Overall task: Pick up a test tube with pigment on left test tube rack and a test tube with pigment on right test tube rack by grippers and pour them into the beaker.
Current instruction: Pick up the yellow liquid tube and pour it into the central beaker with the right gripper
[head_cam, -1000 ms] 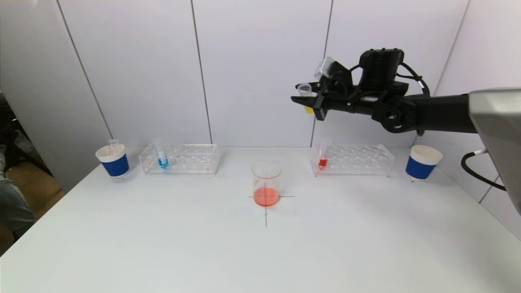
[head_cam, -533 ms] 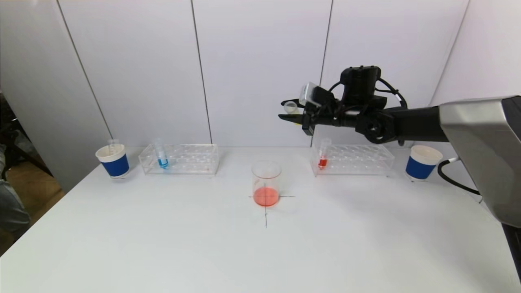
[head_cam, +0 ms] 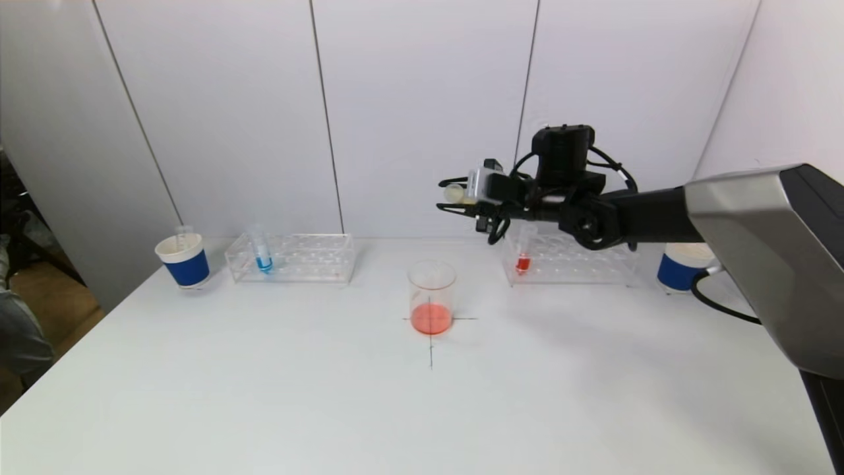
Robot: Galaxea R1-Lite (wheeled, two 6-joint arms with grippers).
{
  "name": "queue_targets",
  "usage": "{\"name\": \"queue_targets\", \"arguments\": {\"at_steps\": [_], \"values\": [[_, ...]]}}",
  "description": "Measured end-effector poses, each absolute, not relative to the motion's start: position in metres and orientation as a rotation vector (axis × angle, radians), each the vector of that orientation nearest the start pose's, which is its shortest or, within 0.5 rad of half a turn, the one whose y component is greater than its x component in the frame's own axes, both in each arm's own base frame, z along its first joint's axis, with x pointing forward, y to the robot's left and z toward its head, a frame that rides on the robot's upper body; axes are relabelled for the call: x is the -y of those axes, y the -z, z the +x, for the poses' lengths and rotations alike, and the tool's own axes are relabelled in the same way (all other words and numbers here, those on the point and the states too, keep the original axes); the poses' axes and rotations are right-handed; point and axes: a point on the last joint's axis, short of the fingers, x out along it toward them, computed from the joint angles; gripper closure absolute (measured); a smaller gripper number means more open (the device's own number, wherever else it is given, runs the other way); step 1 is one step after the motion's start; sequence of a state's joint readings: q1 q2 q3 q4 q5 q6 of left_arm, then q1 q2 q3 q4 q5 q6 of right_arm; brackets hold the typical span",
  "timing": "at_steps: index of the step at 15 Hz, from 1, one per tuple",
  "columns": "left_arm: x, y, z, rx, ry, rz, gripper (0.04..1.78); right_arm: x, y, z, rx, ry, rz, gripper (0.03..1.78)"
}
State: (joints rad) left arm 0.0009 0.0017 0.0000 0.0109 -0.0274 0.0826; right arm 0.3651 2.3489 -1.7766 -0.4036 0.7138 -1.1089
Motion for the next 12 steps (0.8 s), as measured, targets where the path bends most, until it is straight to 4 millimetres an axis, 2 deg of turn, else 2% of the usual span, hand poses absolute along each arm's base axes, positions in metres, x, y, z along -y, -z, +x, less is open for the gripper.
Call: {"name": "queue_targets", "arguments": {"at_steps": [5, 12], "values": [[0.001, -0.074, -0.023, -0.011, 0.027, 0.082, 0.06, -0.200, -0.155, 0.451, 0.517, -1.049, -1.064, 1.26], [0.001, -0.074, -0.023, -0.011, 0.027, 0.082, 0.06, -0.203, -0.138, 0.447, 0.611, -1.022, -1.155, 1.26]]}}
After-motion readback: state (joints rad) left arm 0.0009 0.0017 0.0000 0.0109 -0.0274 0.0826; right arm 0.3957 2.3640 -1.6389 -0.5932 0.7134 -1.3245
